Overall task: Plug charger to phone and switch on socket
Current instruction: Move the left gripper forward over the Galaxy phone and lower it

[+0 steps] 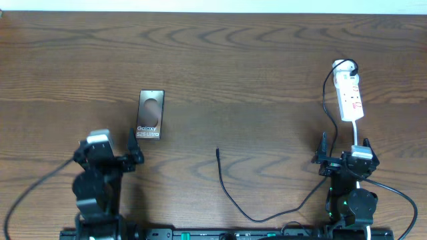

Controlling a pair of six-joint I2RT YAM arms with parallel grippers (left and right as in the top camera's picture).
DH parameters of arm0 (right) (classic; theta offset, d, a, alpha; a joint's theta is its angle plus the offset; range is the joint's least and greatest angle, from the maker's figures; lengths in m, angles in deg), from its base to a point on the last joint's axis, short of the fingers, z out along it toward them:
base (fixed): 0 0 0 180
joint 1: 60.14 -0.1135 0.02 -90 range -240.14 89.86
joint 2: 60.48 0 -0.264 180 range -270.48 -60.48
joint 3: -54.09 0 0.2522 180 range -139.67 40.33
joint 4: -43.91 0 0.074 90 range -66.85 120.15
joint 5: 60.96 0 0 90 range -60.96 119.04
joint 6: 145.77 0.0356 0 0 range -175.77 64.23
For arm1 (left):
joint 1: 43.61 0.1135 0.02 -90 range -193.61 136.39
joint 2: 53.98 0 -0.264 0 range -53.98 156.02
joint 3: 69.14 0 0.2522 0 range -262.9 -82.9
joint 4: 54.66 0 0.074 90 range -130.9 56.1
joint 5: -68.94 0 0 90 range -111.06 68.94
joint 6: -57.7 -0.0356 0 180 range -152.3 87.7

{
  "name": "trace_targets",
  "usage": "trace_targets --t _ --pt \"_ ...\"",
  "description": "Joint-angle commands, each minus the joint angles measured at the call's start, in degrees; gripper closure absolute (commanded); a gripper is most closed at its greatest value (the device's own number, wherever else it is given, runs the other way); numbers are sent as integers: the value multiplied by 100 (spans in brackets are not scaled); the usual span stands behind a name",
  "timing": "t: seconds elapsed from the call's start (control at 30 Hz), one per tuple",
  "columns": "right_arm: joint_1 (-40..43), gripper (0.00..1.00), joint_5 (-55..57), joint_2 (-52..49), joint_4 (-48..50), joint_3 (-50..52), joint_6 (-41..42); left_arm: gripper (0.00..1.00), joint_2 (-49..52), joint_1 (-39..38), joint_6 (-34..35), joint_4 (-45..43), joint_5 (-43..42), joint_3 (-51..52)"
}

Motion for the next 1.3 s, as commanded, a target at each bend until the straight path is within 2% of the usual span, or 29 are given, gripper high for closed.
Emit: trace_targets --t 0.0,0.13,0.4,0.6,0.93,1.27 --pt "-101 1 46 31 -22 7 -46 2 1014 -22 -79 0 -208 -909" --pt "-101 1 44 31 -22 7 -46 2 2186 -22 -79 343 -461 -1926" --pt "-103 1 46 31 -22 7 -48 2 4802 -22 -83 2481 -669 -4548" --pt "-101 1 44 31 -22 7 -48 2 6207 -24 -284 3657 -651 -5812" --pt "-101 1 46 31 -22 7 -48 2 7154 -22 -293 3731 -649 -5899" --pt "-101 1 46 31 -22 7 -48 2 7278 -22 -273 3788 -669 -5888"
